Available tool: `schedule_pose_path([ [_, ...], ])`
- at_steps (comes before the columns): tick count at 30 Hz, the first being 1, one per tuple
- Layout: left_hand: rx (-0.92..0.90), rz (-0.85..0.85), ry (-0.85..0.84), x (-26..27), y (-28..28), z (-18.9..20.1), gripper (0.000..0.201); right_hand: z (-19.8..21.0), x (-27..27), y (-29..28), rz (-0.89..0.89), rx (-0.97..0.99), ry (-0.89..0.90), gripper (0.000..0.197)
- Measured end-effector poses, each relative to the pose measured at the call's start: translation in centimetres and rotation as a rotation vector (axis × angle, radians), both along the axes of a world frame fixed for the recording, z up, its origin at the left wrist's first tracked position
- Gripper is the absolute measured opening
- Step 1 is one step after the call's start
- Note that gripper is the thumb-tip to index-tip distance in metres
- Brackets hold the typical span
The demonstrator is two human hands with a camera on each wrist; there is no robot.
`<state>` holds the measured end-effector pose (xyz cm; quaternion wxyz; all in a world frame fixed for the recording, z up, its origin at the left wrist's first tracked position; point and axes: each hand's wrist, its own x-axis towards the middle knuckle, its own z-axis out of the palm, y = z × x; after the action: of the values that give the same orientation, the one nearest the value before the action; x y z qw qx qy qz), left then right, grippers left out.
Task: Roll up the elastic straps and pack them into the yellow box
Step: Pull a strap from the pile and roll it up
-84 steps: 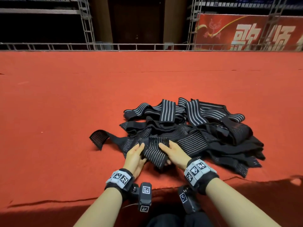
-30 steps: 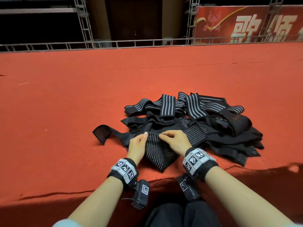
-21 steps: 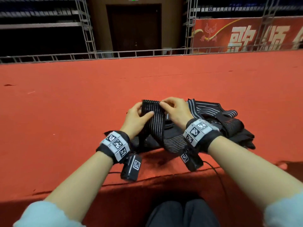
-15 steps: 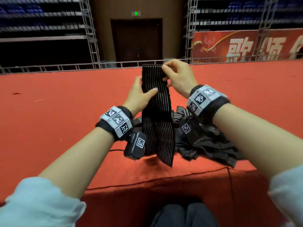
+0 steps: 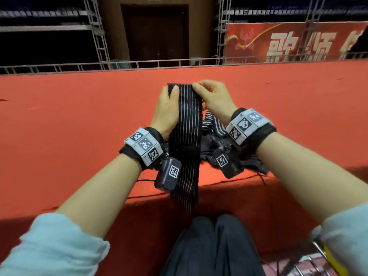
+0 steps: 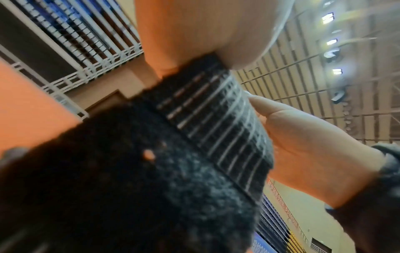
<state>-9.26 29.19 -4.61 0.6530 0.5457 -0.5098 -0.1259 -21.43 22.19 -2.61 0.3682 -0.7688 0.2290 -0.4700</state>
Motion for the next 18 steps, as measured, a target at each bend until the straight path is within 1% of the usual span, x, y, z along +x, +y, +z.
schedule_pose_path([
  [2,0.031,0.051,0.033,-0.1,-0.4,-4.3,0.032,-4.5,0.2,-0.3,0.02,0.026,0.07,0.013],
  [4,0.075,0.059,0.075,0.0,-0.7,-8.1,0.033,-8.6,0.3,-1.0,0.009,0.043,0.165,0.02],
  [6,0.138,0.048,0.107,0.6,-1.3,-11.0,0.032,-12.0,0.4,-2.1,0.011,0.098,0.234,0.025],
  [8,0.175,0.026,0.115,1.3,-2.1,-13.2,0.018,-14.3,0.3,-2.9,0.031,0.157,0.264,0.029],
  [9,0.196,0.029,0.102,1.5,-2.5,-13.9,0.013,-15.1,0.3,-3.2,0.066,0.214,0.261,0.027],
  [11,0.249,0.056,0.073,2.0,-3.7,-15.5,0.014,-16.3,0.4,-3.6,0.151,0.414,0.197,0.014],
  [12,0.273,0.066,0.068,2.2,-4.3,-16.1,0.014,-17.1,0.6,-3.9,0.175,0.51,0.169,0.011],
  [13,0.292,0.066,0.072,2.2,-4.6,-16.5,0.014,-17.9,0.8,-4.1,0.18,0.573,0.134,0.013],
  [14,0.306,0.058,0.091,2.2,-4.9,-16.8,0.014,-19.0,1.0,-4.7,0.155,0.6,0.107,0.014],
  [16,0.343,0.015,0.145,2.0,-5.2,-17.4,0.016,-20.6,1.3,-5.9,0.078,0.612,0.055,0.01],
  [17,0.37,-0.01,0.149,2.1,-5.3,-17.8,0.018,-21.0,1.3,-6.2,0.051,0.641,0.03,0.007],
  [18,0.398,-0.036,0.139,2.2,-5.3,-18.4,0.02,-21.2,1.4,-6.5,0.034,0.67,0.013,0.01],
])
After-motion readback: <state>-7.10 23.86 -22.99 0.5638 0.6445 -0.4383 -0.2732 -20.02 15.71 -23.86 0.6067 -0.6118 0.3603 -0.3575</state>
